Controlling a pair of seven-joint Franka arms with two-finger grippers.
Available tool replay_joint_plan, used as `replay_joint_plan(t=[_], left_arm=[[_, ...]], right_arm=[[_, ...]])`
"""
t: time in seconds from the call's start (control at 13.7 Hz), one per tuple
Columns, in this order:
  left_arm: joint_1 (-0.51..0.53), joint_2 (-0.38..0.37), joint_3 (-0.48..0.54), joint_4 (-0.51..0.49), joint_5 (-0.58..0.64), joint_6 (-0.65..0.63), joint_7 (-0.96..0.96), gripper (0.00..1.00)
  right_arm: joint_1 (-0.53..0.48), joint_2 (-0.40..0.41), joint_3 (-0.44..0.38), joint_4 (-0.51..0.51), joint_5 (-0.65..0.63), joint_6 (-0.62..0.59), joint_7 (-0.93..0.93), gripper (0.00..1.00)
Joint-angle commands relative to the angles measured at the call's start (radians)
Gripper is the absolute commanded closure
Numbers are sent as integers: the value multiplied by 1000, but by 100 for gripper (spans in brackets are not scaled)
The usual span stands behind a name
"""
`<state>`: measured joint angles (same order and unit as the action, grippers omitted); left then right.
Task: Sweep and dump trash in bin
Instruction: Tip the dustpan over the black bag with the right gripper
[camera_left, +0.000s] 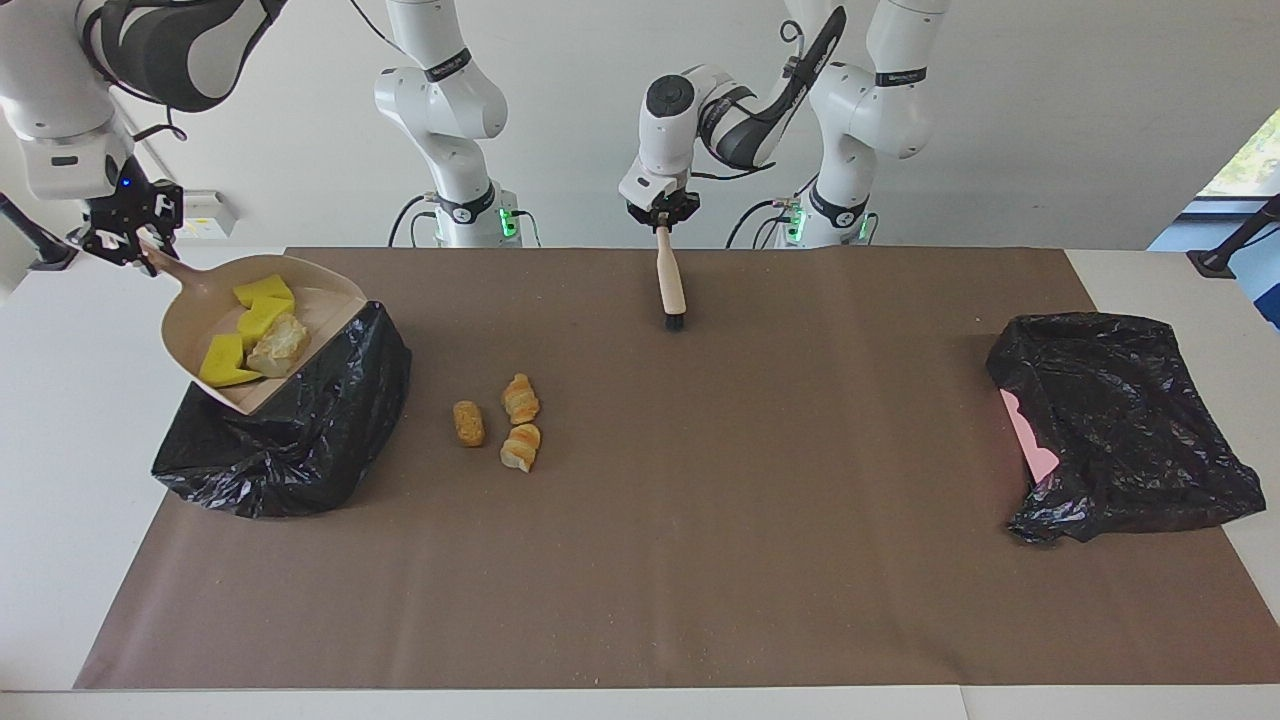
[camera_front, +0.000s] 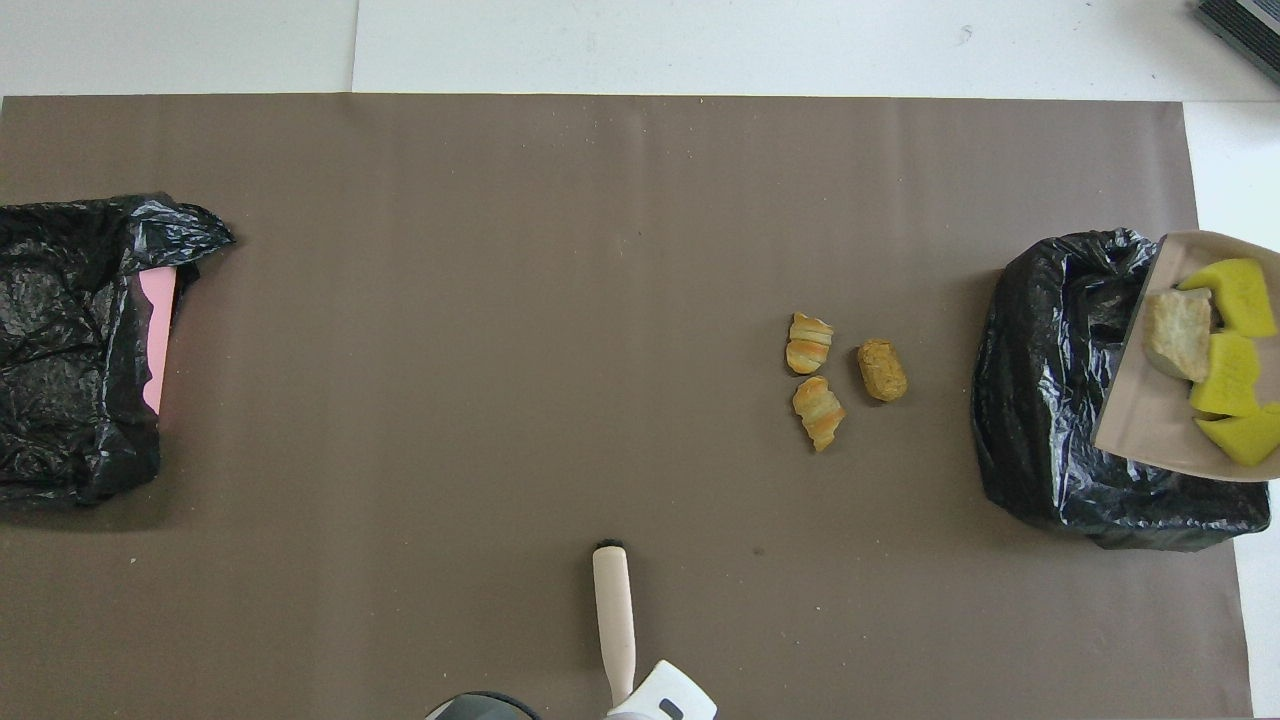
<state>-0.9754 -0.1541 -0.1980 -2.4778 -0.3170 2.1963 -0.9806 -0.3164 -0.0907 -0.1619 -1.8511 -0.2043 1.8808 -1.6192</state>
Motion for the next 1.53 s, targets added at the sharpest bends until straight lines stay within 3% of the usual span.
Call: replay_joint_plan(t=[0.0,0.22,0.29,0.37,0.44,0.51,0.58,0.8,0.95,1.17,1.46], left_arm=[[-37,8,17,-32,-25,66,-27,100],[-26,10,17,-32,-30,56,-15,100],[-25,8,17,-30,-30,49,-12,94],[-20,8,17,-24,-31,36,-9,73],[-17,7,20,-18,-34,27,-9,33],[-11,5,26,-12,-34,25,-1,6],[12,5,28,6,-33,22,8,0],[142,25,28,126,-8,-102,159,0],[234,50,28,221,92,-197,235,0],[390,51,28,319,225,-219,360,0],[618,91,29,521,283,-320,609,0]], right_arm=[[-17,28,13,1,-99,96,-108,100],[-6,57,13,-7,-154,124,-136,100],[-7,63,15,-19,-173,156,-178,100],[-3,63,13,-32,-190,187,-215,100],[3,63,15,-39,-222,205,-231,100],[22,63,15,-42,-275,222,-232,100],[39,68,15,-51,-326,237,-232,100],[62,72,16,-71,-417,281,-249,100],[80,77,18,-71,-470,282,-264,100],[111,77,21,-71,-572,302,-289,100],[151,74,30,-69,-733,297,-317,100]])
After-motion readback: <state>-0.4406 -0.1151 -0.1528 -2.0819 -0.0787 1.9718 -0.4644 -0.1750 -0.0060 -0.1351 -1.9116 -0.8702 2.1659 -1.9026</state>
